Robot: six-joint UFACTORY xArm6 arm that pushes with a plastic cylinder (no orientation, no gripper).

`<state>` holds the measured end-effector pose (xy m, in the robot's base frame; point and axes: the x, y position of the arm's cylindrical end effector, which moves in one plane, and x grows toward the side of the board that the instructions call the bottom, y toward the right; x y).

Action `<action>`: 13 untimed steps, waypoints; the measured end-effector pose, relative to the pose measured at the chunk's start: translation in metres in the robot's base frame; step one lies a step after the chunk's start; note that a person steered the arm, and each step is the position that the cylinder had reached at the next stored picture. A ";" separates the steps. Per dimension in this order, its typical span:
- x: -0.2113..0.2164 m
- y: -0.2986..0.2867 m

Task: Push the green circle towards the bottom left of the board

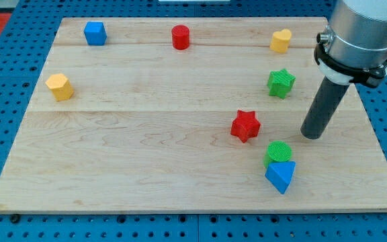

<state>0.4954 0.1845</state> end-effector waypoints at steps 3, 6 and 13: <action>0.031 0.042; 0.031 0.015; 0.012 -0.251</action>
<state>0.5071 -0.0667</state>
